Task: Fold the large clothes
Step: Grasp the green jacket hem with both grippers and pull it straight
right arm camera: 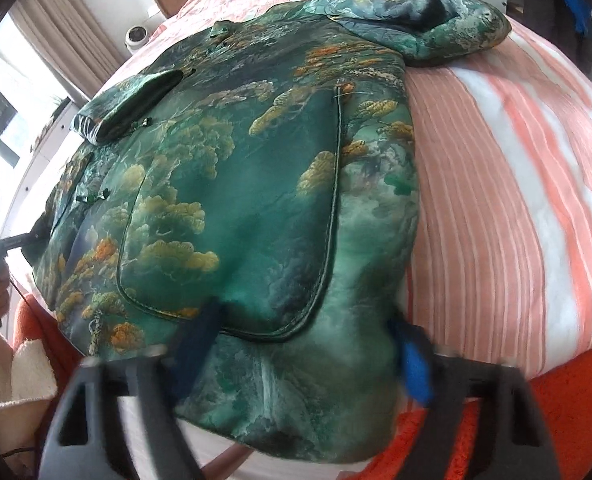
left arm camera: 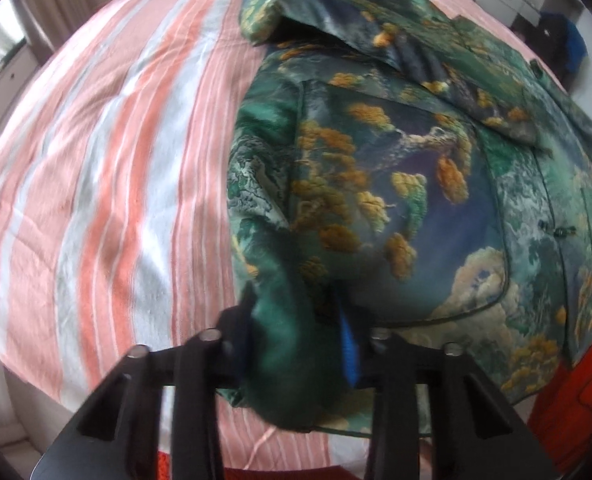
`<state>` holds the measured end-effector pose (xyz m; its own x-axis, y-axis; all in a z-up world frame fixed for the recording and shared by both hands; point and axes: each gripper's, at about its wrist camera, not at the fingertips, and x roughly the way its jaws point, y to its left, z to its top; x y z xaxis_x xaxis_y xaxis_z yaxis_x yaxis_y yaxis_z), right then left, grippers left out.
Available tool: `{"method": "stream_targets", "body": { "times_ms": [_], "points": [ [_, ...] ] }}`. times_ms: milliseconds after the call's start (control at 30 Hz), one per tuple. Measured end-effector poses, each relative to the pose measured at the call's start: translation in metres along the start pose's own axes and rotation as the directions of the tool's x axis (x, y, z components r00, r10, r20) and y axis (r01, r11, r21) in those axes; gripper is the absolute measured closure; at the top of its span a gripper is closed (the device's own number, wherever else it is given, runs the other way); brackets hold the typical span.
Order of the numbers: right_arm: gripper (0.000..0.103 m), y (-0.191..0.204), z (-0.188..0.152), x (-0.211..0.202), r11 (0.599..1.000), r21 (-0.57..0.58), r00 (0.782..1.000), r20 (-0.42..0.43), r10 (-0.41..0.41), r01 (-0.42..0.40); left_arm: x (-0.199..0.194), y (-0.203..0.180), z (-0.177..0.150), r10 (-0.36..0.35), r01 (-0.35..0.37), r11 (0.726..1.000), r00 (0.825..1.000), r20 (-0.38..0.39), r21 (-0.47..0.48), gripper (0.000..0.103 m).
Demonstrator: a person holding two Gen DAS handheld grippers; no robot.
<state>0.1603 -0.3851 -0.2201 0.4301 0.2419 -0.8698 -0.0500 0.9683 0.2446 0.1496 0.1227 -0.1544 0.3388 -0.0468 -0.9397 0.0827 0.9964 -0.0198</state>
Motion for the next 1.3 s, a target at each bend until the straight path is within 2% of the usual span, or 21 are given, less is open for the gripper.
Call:
{"method": "stream_targets", "body": {
  "times_ms": [100,200,367,600,767,933,1067,1233,1300],
  "points": [
    [0.067,0.001,0.004,-0.003,1.0,-0.019,1.0,0.0,-0.004,0.004,-0.008,-0.016,-0.001,0.041,-0.041,0.999,0.999,0.011,0.026,0.082],
    [0.076,0.003,0.008,-0.008,0.998,-0.058,0.999,0.006,-0.035,0.035,-0.018,-0.024,-0.001,0.043,-0.044,0.999,0.999,0.018,0.023,0.085],
    [0.078,-0.001,0.012,-0.015,0.992,-0.089,0.996,0.022,-0.085,0.087,-0.04,-0.026,-0.009,-0.009,0.009,1.0,1.0,0.026,0.017,0.086],
    [0.079,-0.014,0.022,-0.024,0.985,-0.09,0.988,0.047,-0.145,0.148,-0.05,-0.037,-0.02,-0.063,0.063,0.998,0.998,0.014,0.017,0.087],
    [0.08,-0.02,0.032,-0.029,0.963,-0.148,0.974,0.07,-0.216,0.225,-0.04,-0.05,-0.03,-0.091,0.091,0.995,0.996,0.003,0.034,0.087],
    [0.08,-0.034,0.044,-0.025,0.952,-0.144,0.962,0.076,-0.263,0.272,-0.038,-0.064,-0.039,-0.127,0.127,0.991,0.992,-0.005,0.047,0.088],
    [0.08,-0.041,0.05,-0.017,0.943,-0.156,0.956,0.061,-0.287,0.293,-0.031,-0.06,-0.044,-0.118,0.119,0.992,0.993,-0.008,0.049,0.088],
    [0.08,-0.034,0.041,-0.009,0.934,-0.152,0.946,0.068,-0.317,0.324,-0.02,-0.05,-0.045,-0.122,0.122,0.992,0.992,-0.019,0.016,0.088],
    [0.08,-0.036,0.04,-0.009,0.936,-0.13,0.945,0.079,-0.318,0.326,-0.021,-0.053,-0.043,-0.095,0.095,0.995,0.995,-0.011,0.029,0.082]
  ]
}}
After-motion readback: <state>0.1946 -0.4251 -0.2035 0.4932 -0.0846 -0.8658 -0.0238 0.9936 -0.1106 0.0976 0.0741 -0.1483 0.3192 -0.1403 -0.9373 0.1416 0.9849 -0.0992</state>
